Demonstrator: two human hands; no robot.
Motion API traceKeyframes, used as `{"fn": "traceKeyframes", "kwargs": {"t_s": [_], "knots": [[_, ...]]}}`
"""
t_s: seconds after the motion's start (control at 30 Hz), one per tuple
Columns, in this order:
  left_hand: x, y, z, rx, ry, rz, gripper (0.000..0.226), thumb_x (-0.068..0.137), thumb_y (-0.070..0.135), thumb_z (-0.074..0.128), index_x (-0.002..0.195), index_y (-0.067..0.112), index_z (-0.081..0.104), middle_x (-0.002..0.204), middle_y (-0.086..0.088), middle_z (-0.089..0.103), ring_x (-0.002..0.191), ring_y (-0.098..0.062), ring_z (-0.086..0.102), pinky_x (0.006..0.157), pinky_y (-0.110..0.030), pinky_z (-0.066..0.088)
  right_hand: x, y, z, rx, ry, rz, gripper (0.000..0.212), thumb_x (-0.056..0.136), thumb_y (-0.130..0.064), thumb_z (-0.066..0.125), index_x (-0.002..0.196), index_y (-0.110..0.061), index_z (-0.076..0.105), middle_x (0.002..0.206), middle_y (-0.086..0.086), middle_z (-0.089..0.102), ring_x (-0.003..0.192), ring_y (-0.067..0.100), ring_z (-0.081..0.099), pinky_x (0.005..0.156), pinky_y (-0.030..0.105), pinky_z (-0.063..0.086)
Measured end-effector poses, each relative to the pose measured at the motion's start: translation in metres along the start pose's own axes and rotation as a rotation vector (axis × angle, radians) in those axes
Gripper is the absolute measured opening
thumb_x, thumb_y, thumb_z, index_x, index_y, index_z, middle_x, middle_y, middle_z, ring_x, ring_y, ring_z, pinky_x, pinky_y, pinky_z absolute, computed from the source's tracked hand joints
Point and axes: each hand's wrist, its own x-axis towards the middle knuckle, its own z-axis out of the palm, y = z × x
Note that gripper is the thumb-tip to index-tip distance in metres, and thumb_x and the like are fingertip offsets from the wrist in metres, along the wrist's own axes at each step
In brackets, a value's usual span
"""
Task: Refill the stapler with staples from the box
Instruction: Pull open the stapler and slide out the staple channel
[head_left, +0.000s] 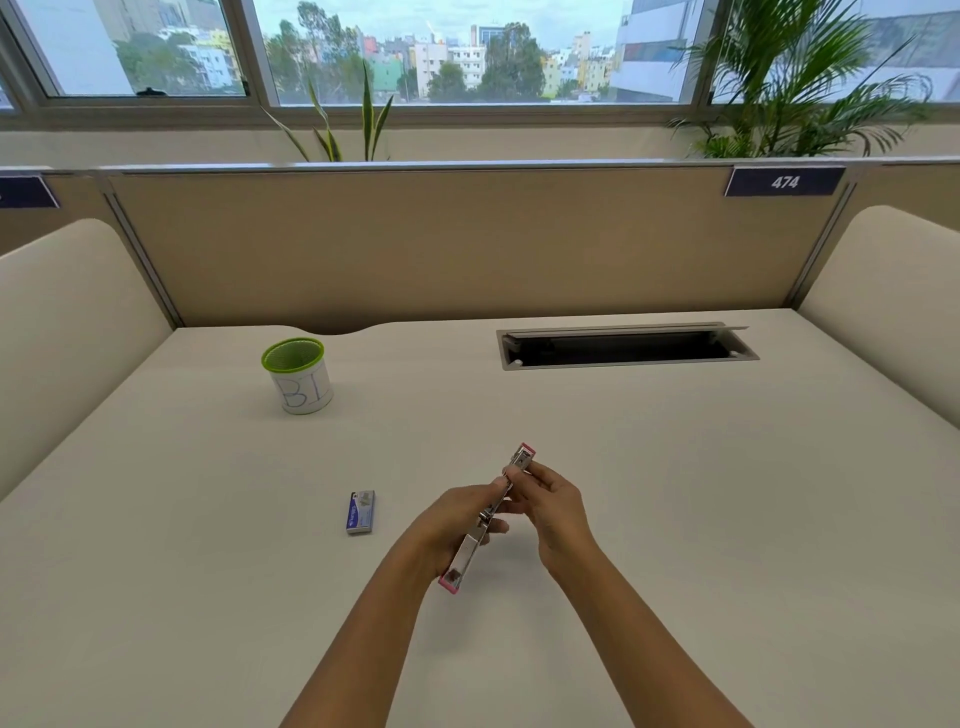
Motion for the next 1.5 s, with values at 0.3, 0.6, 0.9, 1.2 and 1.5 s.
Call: {"fn": "traceKeyframes", "kwargs": {"t_s": [0.3, 0.6, 0.9, 1.2, 1.5], "knots": [[0.007, -0.002, 0.002, 0.500, 0.301, 0.199, 0.020, 0.094, 0.014, 0.049, 0.108, 0.015, 0.034, 0.097, -0.009, 0.069, 0.053, -0.014, 0.061, 0.052, -0.023, 0.046, 0.012, -0.016, 0.003, 0.274, -0.034, 0.302, 0.033, 0.094, 0.004, 0.042, 0.126, 0.014, 0.044, 0.118, 0.025, 0.057, 0.114, 0.032, 0.056, 0.100, 0.036, 0.045], [0.021, -0.011, -0.012, 0.877, 0.518, 0.238, 0.023, 0.095, 0.018, 0.047, 0.110, 0.003, 0.056, 0.114, -0.015, 0.052, 0.099, -0.031, 0.054, 0.082, -0.036, 0.042, 0.022, -0.026, 0.001, 0.151, -0.013, 0.201, 0.036, 0.093, 0.015, 0.033, 0.125, 0.012, 0.047, 0.130, 0.029, 0.050, 0.120, 0.030, 0.053, 0.098, 0.031, 0.044], [0.031, -0.028, -0.020, 1.023, 0.571, 0.279, 0.022, 0.095, 0.014, 0.042, 0.105, 0.002, 0.058, 0.108, -0.013, 0.052, 0.097, -0.024, 0.049, 0.073, -0.030, 0.040, 0.034, -0.031, 0.016, 0.213, 0.035, 0.281, 0.028, 0.091, 0.013, 0.044, 0.117, 0.017, 0.052, 0.129, 0.030, 0.052, 0.116, 0.034, 0.055, 0.106, 0.036, 0.041], [0.040, -0.038, -0.025, 1.050, 0.579, 0.343, 0.022, 0.094, 0.016, 0.048, 0.109, 0.006, 0.061, 0.107, -0.009, 0.056, 0.100, -0.021, 0.050, 0.078, -0.035, 0.047, 0.048, -0.028, 0.034, 0.135, -0.035, 0.232, 0.031, 0.094, 0.013, 0.035, 0.118, 0.014, 0.053, 0.123, 0.028, 0.056, 0.113, 0.029, 0.059, 0.099, 0.030, 0.046], [0.055, -0.028, -0.052, 0.919, 0.629, 0.455, 0.033, 0.093, 0.036, 0.049, 0.112, 0.014, 0.065, 0.110, -0.003, 0.063, 0.105, -0.018, 0.054, 0.079, -0.026, 0.041, 0.070, -0.031, 0.064, -0.173, -0.159, 0.040, 0.010, 0.082, -0.012, 0.070, 0.088, -0.004, 0.069, 0.081, 0.011, 0.071, 0.072, 0.015, 0.068, 0.073, 0.020, 0.057]]}}
